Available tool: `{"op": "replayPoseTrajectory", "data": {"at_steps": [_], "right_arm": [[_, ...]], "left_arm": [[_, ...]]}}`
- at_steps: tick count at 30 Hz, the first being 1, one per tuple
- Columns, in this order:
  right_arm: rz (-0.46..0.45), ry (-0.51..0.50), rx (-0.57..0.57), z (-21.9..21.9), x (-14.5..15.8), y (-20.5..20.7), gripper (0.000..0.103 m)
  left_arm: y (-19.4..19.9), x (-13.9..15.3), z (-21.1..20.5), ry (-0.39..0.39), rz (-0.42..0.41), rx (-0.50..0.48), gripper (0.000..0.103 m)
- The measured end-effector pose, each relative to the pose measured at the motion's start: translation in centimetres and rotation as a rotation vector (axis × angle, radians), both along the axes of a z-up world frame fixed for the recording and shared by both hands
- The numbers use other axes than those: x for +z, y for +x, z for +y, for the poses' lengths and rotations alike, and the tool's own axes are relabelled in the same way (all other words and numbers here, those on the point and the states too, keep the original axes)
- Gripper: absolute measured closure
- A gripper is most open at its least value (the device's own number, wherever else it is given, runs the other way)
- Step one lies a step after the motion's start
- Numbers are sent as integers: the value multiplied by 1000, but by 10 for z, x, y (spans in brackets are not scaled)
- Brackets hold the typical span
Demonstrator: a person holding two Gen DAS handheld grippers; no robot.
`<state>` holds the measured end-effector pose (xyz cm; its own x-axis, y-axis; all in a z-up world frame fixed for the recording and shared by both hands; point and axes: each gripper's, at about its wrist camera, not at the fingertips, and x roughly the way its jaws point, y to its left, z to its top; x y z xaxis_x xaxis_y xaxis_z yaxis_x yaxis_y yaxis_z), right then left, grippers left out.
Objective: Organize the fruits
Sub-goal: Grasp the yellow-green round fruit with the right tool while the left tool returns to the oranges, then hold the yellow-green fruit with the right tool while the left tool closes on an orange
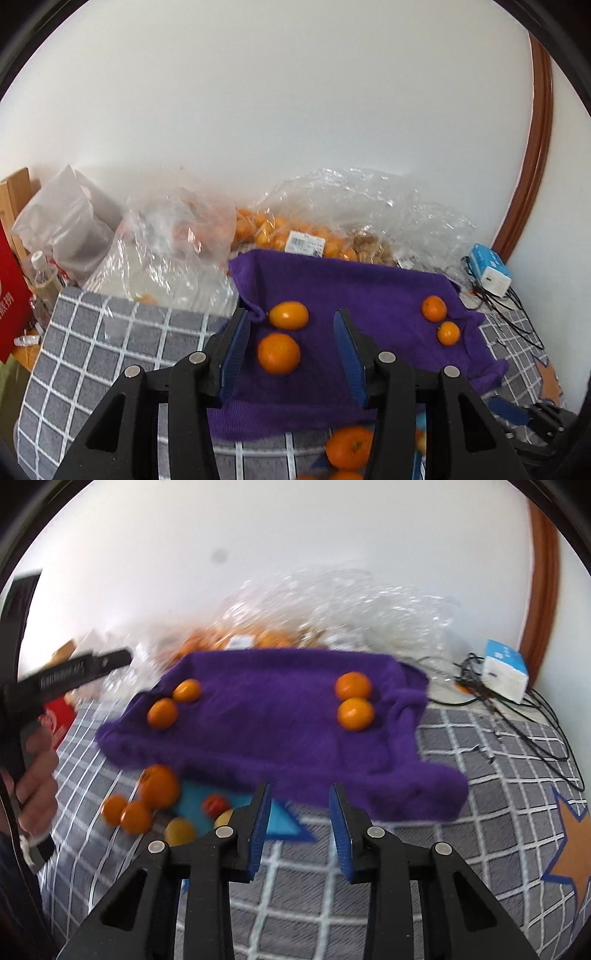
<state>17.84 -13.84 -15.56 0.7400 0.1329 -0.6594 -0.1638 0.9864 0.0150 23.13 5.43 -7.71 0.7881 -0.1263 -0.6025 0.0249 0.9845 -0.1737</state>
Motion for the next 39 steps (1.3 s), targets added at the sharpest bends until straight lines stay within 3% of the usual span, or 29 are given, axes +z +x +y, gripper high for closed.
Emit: {"op": "replayPoseTrajectory", "data": {"at_steps": [13,17,20,28,35,39], "right_arm": [[108,-39,115,40,-36,15,71],[115,-41,113,41,-42,17,79],[98,-38,110,40,-41,15,79],[-7,-41,56,2,-18,-6,79],[43,-21,15,-35,-31,0,79],[77,11,7,-41,-37,6,79]], "left_arm": [[-65,-55,45,-42,144,41,58],[-76,-65,46,-57,164,45,58],[-83,-67,43,-62,171,27,58],[-86,-68,24,-93,180,-82,58],[-75,-78,10,-124,218,-120,59],[-66,-85,1,-88,239,-110,67]]}}
